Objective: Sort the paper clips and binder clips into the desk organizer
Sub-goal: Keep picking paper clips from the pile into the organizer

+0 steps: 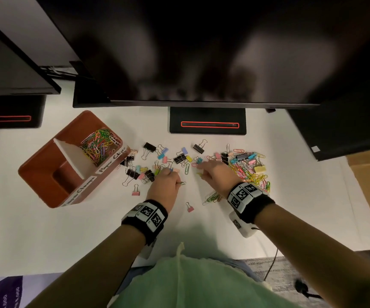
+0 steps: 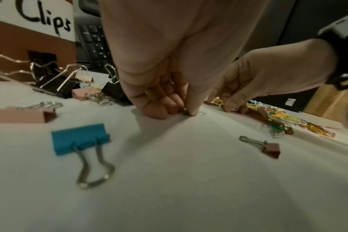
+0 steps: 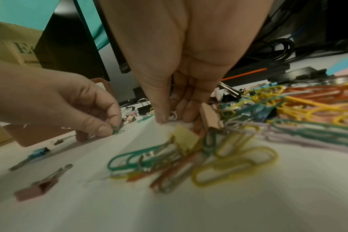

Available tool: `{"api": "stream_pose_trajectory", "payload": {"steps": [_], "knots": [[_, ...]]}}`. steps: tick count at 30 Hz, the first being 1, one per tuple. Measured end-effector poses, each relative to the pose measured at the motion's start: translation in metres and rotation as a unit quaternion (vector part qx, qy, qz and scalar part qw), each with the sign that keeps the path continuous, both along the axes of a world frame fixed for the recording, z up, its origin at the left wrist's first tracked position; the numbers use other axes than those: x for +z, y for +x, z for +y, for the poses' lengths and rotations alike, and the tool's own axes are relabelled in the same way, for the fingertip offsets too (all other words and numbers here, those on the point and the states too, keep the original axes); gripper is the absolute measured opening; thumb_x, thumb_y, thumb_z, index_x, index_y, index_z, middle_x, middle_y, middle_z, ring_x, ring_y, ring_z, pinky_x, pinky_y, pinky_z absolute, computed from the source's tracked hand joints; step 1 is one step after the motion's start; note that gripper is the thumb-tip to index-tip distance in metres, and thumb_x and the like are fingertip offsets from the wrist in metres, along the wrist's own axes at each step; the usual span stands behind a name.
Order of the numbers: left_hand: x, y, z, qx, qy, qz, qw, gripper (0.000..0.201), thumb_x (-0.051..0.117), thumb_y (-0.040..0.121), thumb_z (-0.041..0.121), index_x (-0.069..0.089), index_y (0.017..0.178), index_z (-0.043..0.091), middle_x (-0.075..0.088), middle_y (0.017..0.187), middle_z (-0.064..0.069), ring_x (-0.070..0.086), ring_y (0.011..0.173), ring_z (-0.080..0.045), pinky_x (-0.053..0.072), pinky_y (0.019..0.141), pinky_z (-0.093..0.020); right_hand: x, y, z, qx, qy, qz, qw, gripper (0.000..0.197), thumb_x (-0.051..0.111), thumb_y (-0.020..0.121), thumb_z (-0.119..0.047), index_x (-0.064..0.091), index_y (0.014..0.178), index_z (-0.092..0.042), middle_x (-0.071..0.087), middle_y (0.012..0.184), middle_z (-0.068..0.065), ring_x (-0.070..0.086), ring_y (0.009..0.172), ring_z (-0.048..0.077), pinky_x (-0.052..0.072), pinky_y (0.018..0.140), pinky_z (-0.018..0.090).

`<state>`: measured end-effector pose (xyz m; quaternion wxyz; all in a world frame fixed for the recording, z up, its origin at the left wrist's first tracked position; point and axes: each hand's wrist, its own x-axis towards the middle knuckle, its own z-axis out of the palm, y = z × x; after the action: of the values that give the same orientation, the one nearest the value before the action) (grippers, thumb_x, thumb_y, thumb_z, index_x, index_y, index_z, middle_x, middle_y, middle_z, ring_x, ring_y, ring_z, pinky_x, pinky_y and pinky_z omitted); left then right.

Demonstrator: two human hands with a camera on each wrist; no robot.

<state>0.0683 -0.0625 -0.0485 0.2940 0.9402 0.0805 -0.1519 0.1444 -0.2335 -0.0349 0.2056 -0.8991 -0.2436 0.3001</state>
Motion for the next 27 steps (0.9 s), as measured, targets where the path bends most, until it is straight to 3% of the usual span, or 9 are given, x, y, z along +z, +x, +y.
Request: {"api": "stream_pose_trajectory", "payload": {"steps": [3, 8, 11, 13, 17, 22, 27], "knots": [[0.000, -0.001, -0.001, -0.031, 0.021, -0.014, 0.999, 0.008, 0.051, 0.086, 0.006, 0.058, 0.082, 0.006, 0.052, 0.091, -0.008, 0.050, 0.083, -0.022, 0.050, 0.068, -0.034, 0.001, 0.007, 0.005, -0.013, 0.013, -0.016, 1.000, 0.034, 0.055, 0.089, -0.009, 0.056, 0.122, -0.016, 0.062, 0.104, 0.012, 0.058, 0.095, 0.028, 0.048, 0.091, 0.040], [0.002, -0.001, 0.001, -0.076, 0.015, 0.009, 0.997, 0.004, 0.052, 0.086, 0.008, 0.056, 0.087, 0.006, 0.056, 0.085, -0.010, 0.054, 0.080, -0.025, 0.044, 0.066, -0.030, 0.000, 0.013, 0.007, -0.015, -0.012, -0.013, 1.000, 0.015, 0.054, 0.090, -0.016, 0.066, 0.095, -0.008, 0.059, 0.100, 0.012, 0.059, 0.090, 0.031, 0.042, 0.100, 0.049], [0.000, 0.000, 0.000, -0.057, -0.017, 0.026, 0.998, 0.010, 0.055, 0.085, 0.010, 0.057, 0.095, 0.008, 0.053, 0.084, -0.003, 0.054, 0.079, -0.021, 0.042, 0.068, -0.026, -0.003, 0.011, 0.005, 0.011, -0.024, -0.018, 0.999, 0.014, 0.055, 0.089, -0.015, 0.067, 0.090, -0.006, 0.052, 0.105, 0.010, 0.058, 0.093, 0.030, 0.035, 0.106, 0.049], [-0.001, 0.001, -0.004, -0.029, -0.047, 0.017, 0.998, 0.014, 0.057, 0.084, 0.008, 0.059, 0.098, 0.009, 0.050, 0.085, 0.001, 0.051, 0.076, -0.017, 0.043, 0.068, -0.023, -0.005, 0.008, 0.001, 0.034, -0.017, -0.025, 0.999, 0.014, 0.055, 0.089, -0.014, 0.067, 0.090, -0.007, 0.052, 0.104, 0.008, 0.059, 0.091, 0.029, 0.039, 0.101, 0.049], [-0.003, 0.014, -0.016, 0.048, -0.061, -0.008, 0.997, 0.018, 0.058, 0.086, 0.010, 0.058, 0.104, 0.011, 0.053, 0.084, -0.001, 0.051, 0.075, -0.015, 0.046, 0.070, -0.025, -0.005, 0.002, -0.005, 0.057, 0.002, -0.038, 0.998, 0.016, 0.052, 0.090, -0.011, 0.066, 0.091, -0.004, 0.063, 0.095, 0.012, 0.058, 0.091, 0.030, 0.051, 0.081, 0.043], [0.000, 0.030, -0.024, 0.066, -0.013, 0.022, 0.998, 0.024, 0.056, 0.089, 0.017, 0.054, 0.111, 0.009, 0.060, 0.094, -0.009, 0.057, 0.087, -0.025, 0.051, 0.078, -0.039, -0.002, -0.002, -0.012, 0.035, 0.010, -0.030, 0.999, 0.017, 0.052, 0.092, -0.018, 0.061, 0.100, -0.006, 0.064, 0.098, 0.013, 0.058, 0.092, 0.029, 0.050, 0.080, 0.038], [0.002, 0.039, -0.025, 0.028, 0.030, 0.017, 0.999, 0.013, 0.052, 0.090, 0.013, 0.061, 0.098, 0.008, 0.054, 0.104, -0.010, 0.055, 0.092, -0.025, 0.050, 0.082, -0.036, 0.001, -0.004, -0.014, 0.068, -0.025, -0.013, 0.997, 0.023, 0.049, 0.093, -0.021, 0.064, 0.101, -0.006, 0.063, 0.099, 0.013, 0.058, 0.091, 0.029, 0.050, 0.083, 0.039]]}}
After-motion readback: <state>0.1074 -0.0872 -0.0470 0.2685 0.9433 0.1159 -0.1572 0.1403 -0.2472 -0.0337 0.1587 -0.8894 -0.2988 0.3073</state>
